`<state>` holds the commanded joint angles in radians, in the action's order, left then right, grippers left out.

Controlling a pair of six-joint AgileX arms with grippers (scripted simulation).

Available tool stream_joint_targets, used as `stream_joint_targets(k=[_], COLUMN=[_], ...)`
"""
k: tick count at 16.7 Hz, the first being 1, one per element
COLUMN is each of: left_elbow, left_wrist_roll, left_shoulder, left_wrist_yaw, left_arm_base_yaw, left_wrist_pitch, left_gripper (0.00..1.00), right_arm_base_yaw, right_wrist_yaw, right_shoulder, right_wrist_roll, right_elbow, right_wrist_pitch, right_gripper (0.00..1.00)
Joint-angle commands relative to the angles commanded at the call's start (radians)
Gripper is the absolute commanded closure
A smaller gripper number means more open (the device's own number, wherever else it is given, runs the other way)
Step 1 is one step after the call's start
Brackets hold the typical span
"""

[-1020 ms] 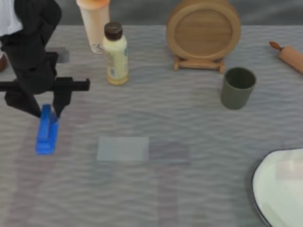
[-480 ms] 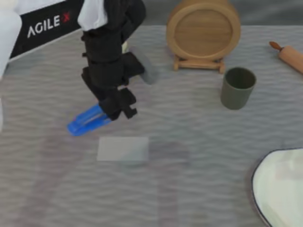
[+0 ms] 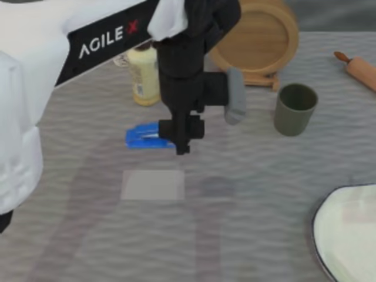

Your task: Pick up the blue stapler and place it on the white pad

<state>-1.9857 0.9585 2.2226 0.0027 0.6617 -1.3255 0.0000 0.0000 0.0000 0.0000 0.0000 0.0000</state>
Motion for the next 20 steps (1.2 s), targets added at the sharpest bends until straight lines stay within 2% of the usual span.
stream_joint_targets(k=[6,14,20], left_elbow=[0.018,0.326,0.356], left_wrist_roll=[0.004,0.043,0.05], left_shoulder=[-0.005,0.017,0.022], left_wrist_yaw=[-0.001,0.001,0.001], left_arm_base_yaw=[-0.006,-0.044,-0.047], left_wrist_pitch=[0.018,0.347,0.378], left_gripper=[1.0,1.0,1.0], right_arm_base_yaw=[0.0,0.0,0.0], right_wrist_yaw=[0.0,0.0,0.0], right_shoulder=[0.0,0.0,0.0], right_wrist_roll=[0.0,0.0,0.0], right_elbow=[0.0,0.0,0.0], right_wrist_pitch=[0.0,0.0,0.0], right_gripper=[0.0,0.0,0.0])
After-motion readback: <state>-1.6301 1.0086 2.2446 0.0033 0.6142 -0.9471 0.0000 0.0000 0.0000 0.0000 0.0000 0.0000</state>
